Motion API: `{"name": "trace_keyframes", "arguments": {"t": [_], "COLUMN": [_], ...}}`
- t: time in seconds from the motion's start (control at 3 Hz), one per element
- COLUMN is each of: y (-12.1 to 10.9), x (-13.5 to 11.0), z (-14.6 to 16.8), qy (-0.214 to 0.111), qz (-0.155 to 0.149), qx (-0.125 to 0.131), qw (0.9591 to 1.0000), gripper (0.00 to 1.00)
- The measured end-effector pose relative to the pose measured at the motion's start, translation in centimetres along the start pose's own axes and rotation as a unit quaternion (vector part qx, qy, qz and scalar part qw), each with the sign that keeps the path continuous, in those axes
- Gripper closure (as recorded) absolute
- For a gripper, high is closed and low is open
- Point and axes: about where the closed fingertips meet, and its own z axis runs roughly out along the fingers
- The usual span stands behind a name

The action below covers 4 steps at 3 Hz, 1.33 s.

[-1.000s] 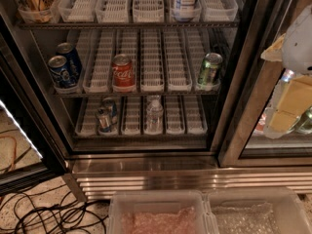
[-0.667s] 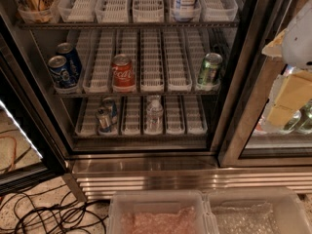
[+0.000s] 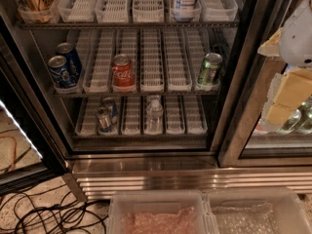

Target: Pick blue plastic bottle from top shelf of fridge

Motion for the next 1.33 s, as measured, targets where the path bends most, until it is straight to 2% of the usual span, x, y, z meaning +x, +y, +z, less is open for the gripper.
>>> {"name": "trace_keyframes", "arguments": {"t": [0.33,0.67,1.0,1.33], "y": [-0.2,-3.0,-6.0,-6.0], "x": [-0.9,-2.4,-4.2,-4.3], "z": [-0.4,-0.8,-1.0,-1.1], "qy": [0.017,0.007,-0.005,-0.010], "qz": [-0.012,0.028,0.097,0.137], "qx": [0.032,0.076,0.115,0.116], "qw": [0.9993,0.9967,0.9886,0.9837], "gripper": [0.00,0.00,0.00,0.00]}}
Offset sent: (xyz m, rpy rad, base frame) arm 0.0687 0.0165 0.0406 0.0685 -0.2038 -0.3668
